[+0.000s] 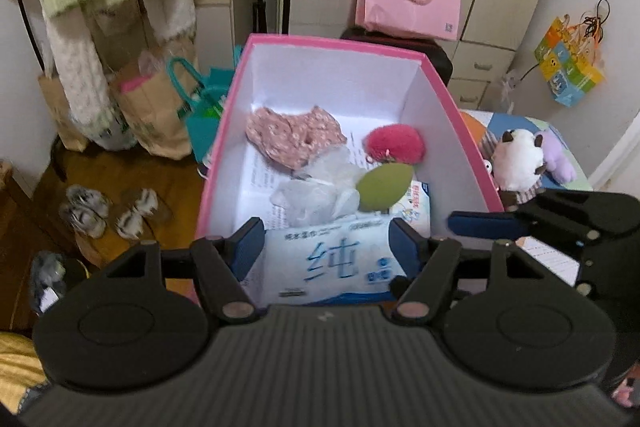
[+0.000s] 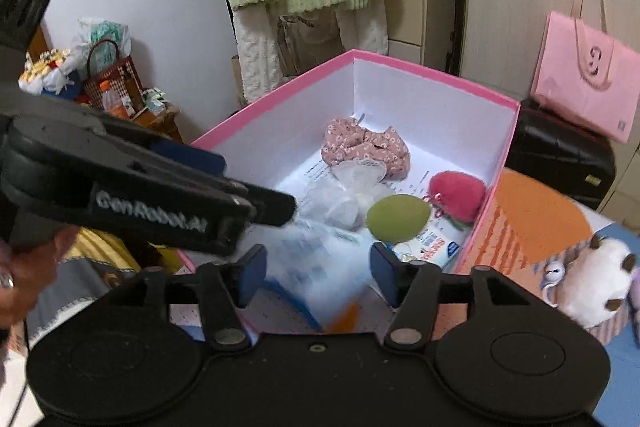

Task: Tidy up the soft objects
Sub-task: 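Carry the wipes pack into the pink box and open both grippers, then move both tools to the purple plush on the quilt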

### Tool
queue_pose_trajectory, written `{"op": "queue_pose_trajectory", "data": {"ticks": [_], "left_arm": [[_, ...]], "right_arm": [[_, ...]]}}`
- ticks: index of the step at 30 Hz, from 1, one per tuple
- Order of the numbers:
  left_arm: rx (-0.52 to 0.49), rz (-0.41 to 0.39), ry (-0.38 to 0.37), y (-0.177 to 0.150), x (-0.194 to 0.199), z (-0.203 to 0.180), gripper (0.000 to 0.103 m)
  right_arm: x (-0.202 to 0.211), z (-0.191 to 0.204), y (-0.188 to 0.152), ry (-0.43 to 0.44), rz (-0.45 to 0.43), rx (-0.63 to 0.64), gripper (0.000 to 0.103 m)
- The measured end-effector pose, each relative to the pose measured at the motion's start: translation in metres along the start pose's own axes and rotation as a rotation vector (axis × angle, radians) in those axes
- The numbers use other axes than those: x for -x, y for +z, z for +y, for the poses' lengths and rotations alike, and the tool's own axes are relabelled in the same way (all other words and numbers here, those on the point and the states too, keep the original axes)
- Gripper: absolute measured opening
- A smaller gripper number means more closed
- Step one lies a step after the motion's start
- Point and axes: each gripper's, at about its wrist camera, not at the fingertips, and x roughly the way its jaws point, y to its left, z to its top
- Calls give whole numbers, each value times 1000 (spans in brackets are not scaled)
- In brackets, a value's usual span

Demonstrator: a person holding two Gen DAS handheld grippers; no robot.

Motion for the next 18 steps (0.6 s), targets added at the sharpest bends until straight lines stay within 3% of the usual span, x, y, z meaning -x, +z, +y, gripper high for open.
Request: {"op": "queue_pose_trajectory", "data": {"ticks": [9, 18], "left_arm": [[-86, -68, 3, -18, 54, -13, 71], [-171, -133, -68, -24, 109, -45, 74]], "right_arm": [[43, 14, -3, -37, -40, 49, 65], [103, 17, -17, -62, -103, 82, 65]]}}
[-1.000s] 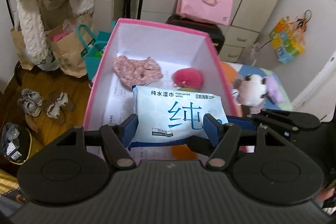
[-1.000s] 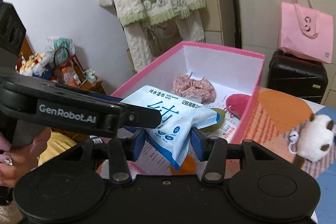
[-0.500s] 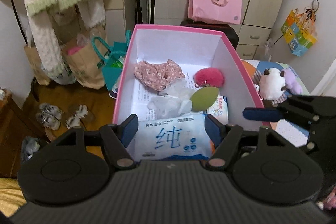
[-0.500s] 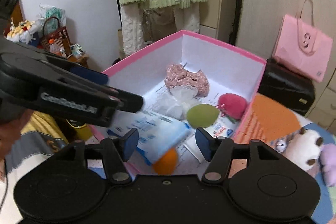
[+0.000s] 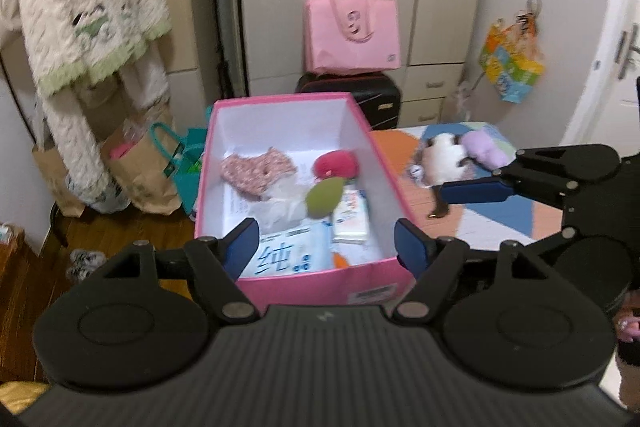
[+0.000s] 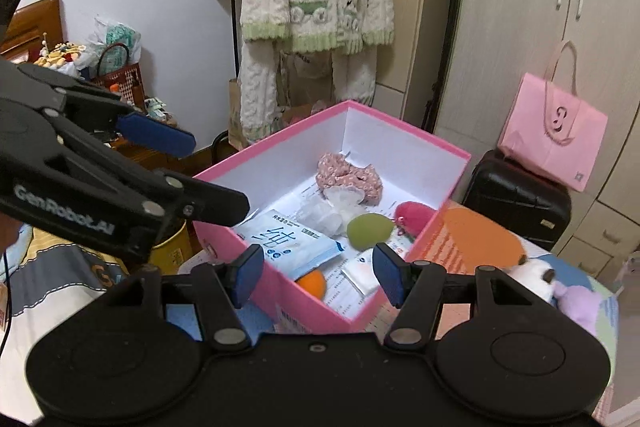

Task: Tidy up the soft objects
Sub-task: 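Move both tools to the purple plush on the quilt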

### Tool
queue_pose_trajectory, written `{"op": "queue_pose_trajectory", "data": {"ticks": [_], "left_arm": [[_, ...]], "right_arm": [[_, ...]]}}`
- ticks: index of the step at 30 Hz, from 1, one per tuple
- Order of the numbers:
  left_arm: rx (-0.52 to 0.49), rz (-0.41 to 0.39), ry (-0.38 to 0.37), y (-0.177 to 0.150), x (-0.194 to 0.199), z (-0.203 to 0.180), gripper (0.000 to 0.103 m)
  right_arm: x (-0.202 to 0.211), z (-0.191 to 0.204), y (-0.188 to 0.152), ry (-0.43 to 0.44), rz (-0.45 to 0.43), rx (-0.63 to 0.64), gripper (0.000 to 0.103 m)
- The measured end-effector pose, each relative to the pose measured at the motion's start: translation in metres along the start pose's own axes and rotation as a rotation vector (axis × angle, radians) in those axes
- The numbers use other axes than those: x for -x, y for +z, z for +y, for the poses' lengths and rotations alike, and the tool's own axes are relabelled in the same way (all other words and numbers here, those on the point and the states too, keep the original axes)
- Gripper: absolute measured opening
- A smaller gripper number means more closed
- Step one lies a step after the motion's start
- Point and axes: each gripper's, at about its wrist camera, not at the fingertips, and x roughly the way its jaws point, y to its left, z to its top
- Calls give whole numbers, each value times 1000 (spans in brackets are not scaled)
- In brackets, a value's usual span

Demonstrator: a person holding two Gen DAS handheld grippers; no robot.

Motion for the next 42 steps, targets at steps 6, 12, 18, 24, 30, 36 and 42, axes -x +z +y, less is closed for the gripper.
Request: {"op": "queue_pose_trajectory", "data": {"ticks": [6, 12, 18, 24, 30, 36, 42], "left_arm": [[-53, -38, -37, 3, 19, -30, 76], [-115, -45, -94, 6, 11, -67, 81], [-154, -36, -153, 13, -16, -104, 85], [-149, -60, -213, 20, -52, -134, 90], [-137, -69, -259, 28, -102, -165, 91], [-74, -74, -308, 40, -155, -186, 91], [-55, -59, -355, 52, -203, -208, 90]], "right_arm": [[43, -17, -20, -6, -55, -21, 66], [65, -49, -61, -46, -135, -110, 67], [70, -84, -92, -139, -175, -140, 76], [61, -124, -111, -251, -183, -141, 76], [41, -171, -122, -314, -188, -165, 76], [16, -217, -129, -309, -153, -163, 76], [-11, -256, -132, -272, -110, -148, 76]]}}
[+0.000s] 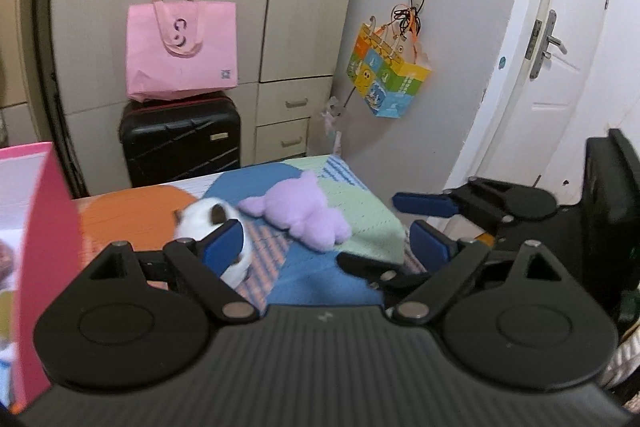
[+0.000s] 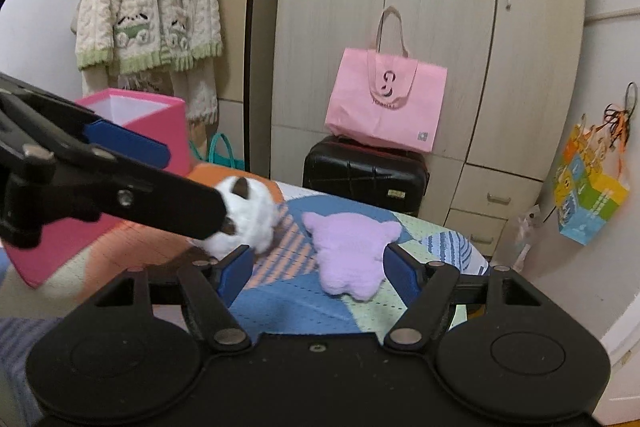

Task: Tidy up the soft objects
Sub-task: 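Move both tools to the purple plush on the quilt, then grasp the purple plush with the left gripper while the right grips it too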

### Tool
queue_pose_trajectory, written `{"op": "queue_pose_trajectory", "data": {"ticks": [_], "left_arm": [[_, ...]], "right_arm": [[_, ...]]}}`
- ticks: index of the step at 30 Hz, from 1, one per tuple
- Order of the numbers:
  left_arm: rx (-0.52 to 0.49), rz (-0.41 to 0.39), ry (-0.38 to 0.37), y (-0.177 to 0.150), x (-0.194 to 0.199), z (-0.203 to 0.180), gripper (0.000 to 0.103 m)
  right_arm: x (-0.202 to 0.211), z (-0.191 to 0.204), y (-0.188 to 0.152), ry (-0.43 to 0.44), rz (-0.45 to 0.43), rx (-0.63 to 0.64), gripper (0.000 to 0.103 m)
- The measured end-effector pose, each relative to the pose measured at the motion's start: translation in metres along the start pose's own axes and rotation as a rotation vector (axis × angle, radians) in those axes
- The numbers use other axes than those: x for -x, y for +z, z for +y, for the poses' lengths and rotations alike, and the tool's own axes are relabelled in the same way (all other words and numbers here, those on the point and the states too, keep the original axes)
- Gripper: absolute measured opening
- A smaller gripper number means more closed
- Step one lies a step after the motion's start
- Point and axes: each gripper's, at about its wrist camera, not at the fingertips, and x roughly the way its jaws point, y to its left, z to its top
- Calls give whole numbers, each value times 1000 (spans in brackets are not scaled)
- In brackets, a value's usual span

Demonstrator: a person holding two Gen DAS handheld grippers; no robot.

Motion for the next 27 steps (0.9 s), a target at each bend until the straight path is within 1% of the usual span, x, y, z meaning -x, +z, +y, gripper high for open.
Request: {"op": "queue_pose_trajectory", "data": {"ticks": [2, 5, 6, 10, 12, 14, 16, 19, 21, 22, 23, 24, 25, 26, 27], "left_arm": [[7, 13, -18, 5, -16, 0, 89], [12, 60, -73, 8, -36, 2, 89], [16, 69, -70, 8, -41, 2, 89], [10, 101, -16, 10, -66, -1, 87], [48, 125, -2, 13, -82, 2, 86], [104, 152, 29, 17, -95, 7, 82], [141, 180, 83, 19, -108, 10, 80], [144, 183, 110, 19, -120, 10, 80], [164, 213, 137, 18, -129, 10, 80], [176, 224, 145, 16, -133, 11, 78], [186, 234, 161, 14, -136, 12, 70], [178, 233, 183, 13, -138, 11, 68], [157, 223, 212, 12, -139, 8, 67], [142, 214, 230, 11, -140, 7, 67], [139, 214, 226, 9, -140, 6, 67]], "right_arm": [[-12, -7, -1, 14, 10, 11, 76], [-29, -16, -6, 19, 30, 12, 77], [-33, -19, -7, 23, 36, 7, 77], [-51, -30, -12, 52, 56, -19, 77], [-59, -35, -12, 63, 64, -37, 77], [-68, -39, -13, 73, 76, -54, 76], [-77, -43, -13, 86, 90, -69, 76], [-87, -47, -14, 104, 106, -95, 76], [-92, -48, -15, 108, 114, -107, 76], [-93, -48, -16, 104, 117, -109, 76], [-94, -46, -17, 103, 123, -105, 75], [-95, -44, -18, 100, 128, -94, 70], [-94, -42, -18, 93, 127, -78, 68], [-93, -38, -19, 83, 123, -61, 63], [-93, -36, -20, 76, 121, -54, 62]]}}
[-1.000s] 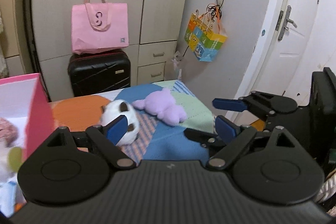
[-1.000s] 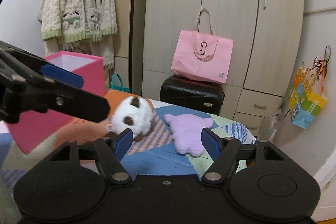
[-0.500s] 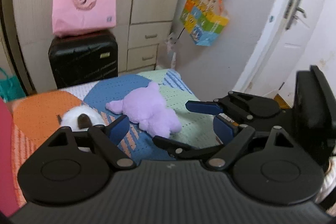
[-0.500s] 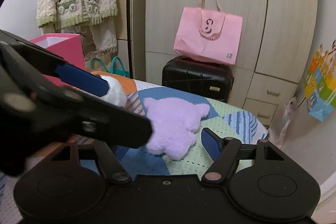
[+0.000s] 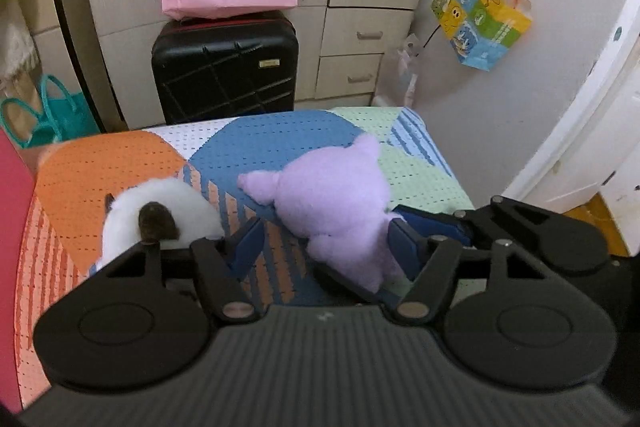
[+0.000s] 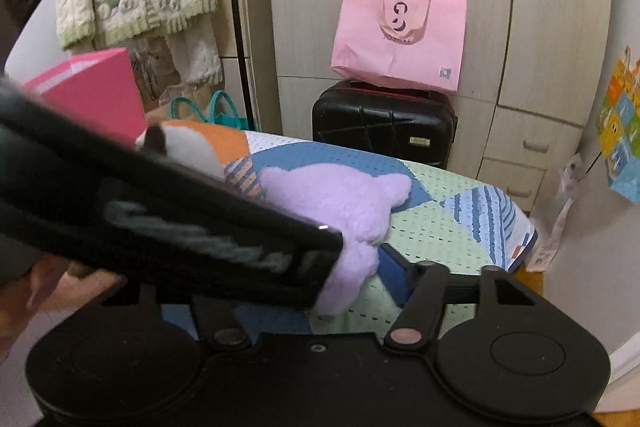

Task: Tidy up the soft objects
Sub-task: 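Grasp the purple plush with the left gripper while the right grips it too, then carry the purple plush into the pink box and release it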

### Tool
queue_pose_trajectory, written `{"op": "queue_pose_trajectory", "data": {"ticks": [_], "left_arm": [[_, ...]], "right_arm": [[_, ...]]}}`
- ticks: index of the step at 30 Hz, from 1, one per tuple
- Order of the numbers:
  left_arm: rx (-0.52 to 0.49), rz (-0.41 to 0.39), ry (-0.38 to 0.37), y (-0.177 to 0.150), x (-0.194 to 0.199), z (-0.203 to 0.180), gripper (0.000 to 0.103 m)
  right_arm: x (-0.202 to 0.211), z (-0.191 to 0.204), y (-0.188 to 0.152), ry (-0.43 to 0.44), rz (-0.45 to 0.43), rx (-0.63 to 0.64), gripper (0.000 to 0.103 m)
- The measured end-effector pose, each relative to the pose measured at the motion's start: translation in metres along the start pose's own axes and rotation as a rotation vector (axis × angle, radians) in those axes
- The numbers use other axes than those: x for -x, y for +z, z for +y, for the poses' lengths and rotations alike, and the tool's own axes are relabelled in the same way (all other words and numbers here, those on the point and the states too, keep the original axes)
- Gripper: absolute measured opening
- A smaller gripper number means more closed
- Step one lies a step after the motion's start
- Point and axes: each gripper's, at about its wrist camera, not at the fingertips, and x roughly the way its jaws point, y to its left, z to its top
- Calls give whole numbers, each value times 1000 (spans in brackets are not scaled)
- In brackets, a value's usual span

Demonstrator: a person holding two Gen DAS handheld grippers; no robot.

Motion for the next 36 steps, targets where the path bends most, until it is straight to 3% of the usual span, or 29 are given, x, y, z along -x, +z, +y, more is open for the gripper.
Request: {"op": "queue_pose_trajectory", "data": {"ticks": [8, 18, 36], "left_arm": [[37, 49, -47, -8, -4, -2, 63], [100, 114, -130, -24, 12, -1, 54], [35, 45, -196, -62, 111, -4, 53]], "right_arm": [[7, 3, -3, 11, -8, -81, 52], [31, 11, -12, 0, -7, -202, 52], [118, 67, -24, -38, -53, -247, 52]]}}
